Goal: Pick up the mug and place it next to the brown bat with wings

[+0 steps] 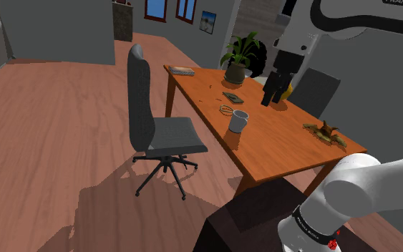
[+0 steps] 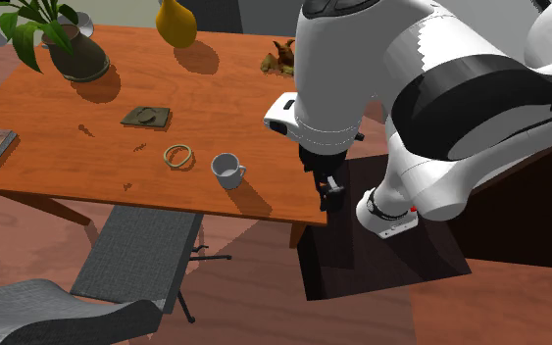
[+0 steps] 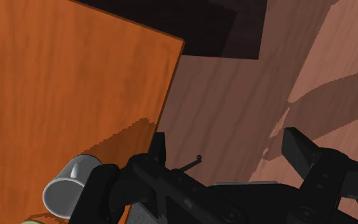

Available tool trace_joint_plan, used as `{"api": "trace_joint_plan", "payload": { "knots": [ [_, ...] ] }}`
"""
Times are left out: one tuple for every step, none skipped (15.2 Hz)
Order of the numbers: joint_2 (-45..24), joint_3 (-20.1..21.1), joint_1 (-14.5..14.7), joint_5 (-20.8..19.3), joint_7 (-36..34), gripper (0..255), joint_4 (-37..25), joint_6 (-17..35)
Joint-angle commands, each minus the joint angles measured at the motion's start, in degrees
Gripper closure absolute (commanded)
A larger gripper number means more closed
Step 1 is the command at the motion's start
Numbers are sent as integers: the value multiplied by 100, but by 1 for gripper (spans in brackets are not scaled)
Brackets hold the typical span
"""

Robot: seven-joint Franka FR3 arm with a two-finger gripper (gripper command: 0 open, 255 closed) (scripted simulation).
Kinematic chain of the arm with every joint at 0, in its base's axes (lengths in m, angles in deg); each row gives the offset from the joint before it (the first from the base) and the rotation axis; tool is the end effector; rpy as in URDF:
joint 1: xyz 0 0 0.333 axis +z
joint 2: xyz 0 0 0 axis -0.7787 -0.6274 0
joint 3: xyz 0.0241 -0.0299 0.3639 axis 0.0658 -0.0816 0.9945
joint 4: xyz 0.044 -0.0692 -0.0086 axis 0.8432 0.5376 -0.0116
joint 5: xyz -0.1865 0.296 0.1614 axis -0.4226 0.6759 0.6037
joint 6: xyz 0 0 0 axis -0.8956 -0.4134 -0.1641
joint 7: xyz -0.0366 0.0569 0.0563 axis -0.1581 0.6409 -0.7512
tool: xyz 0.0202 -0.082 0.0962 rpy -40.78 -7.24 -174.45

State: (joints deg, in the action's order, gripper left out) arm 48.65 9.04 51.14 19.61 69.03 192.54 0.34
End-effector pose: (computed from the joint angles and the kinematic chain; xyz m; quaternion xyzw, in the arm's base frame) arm 0.2702 0.0336 0.6008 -0.9970 -0.0559 0.0289 0.0450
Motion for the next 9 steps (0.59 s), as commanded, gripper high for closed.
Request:
{"api": "trace_joint_plan", "payload": {
  "knots": [
    [0, 0, 0, 0, 0, 0, 0, 0],
    [-71, -76, -33, -62, 112, 0, 69, 155],
    [-150, -153, -67, -121, 223, 0, 131, 312],
    [-236, -229, -101, -178, 334, 0, 186, 470],
    [-331, -307, -134, -232, 442, 0, 233, 629],
    [-433, -384, -166, -284, 549, 0, 272, 789],
    [-543, -462, -197, -333, 656, 0, 304, 949],
    [-660, -538, -229, -378, 762, 0, 328, 1109],
    [-784, -615, -258, -419, 867, 0, 343, 1269]
  ]
}}
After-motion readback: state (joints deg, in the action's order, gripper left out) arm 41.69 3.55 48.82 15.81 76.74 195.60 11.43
